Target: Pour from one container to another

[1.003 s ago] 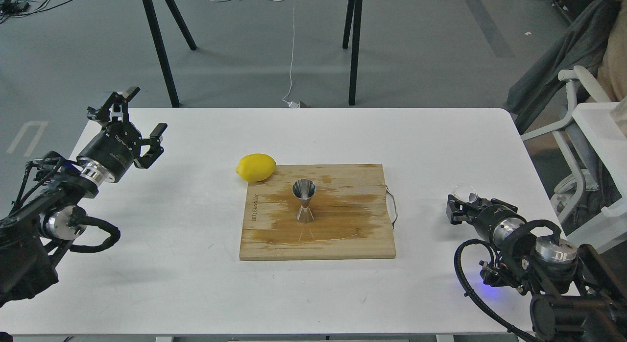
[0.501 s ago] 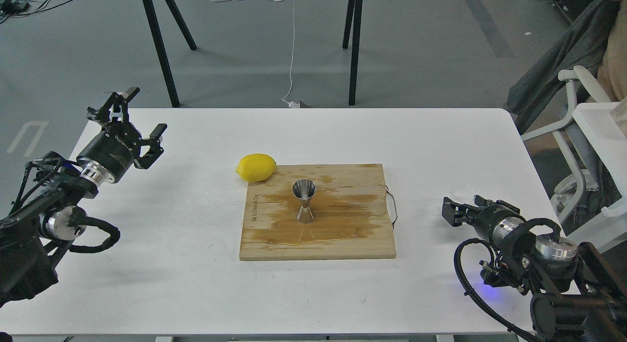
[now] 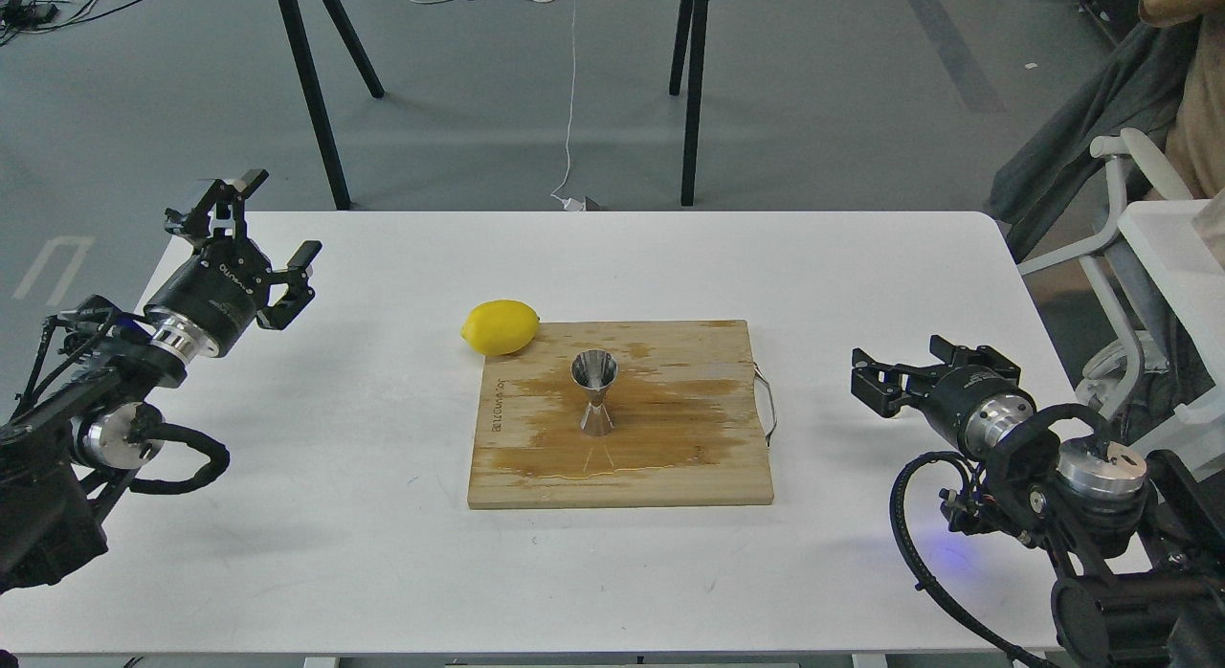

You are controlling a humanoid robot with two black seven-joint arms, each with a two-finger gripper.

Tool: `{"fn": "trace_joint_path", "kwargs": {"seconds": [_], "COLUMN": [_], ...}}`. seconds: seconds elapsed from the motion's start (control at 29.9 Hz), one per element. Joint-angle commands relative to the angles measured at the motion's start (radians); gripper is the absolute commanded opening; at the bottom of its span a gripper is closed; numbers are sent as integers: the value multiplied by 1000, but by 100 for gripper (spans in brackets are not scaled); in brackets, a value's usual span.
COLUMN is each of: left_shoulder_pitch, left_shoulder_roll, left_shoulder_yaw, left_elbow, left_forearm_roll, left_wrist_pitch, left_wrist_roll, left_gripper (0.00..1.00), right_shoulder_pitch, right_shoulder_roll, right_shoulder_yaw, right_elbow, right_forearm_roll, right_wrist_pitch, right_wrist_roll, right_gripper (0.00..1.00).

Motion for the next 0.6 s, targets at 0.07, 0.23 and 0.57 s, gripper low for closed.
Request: {"fn": "trace_joint_path", "kwargs": {"seconds": [0.07,0.23,0.57], "left_shoulder_pitch": [-3,-14,-77], "left_shoulder_roll": [18,35,118], "left_shoulder_yaw": [-1,-7,-24], "left_elbow": [0,0,0], "left_forearm_roll": [-3,-8,-93], "left_wrist_pitch": [0,0,0], "left_wrist_roll": [0,0,0], "left_gripper": [100,100,100], "right_shoulder_pitch": [89,207,390], "right_shoulder_roll": [-116,-214,-268], "right_shoulder_yaw": [-87,-164,-221], "right_elbow": [32,14,-348], "right_forearm_roll": [-77,-78,-84], "right_wrist_pitch": [113,198,851], "right_wrist_roll": [-31,-49,-49], "right_gripper": [99,99,99]}}
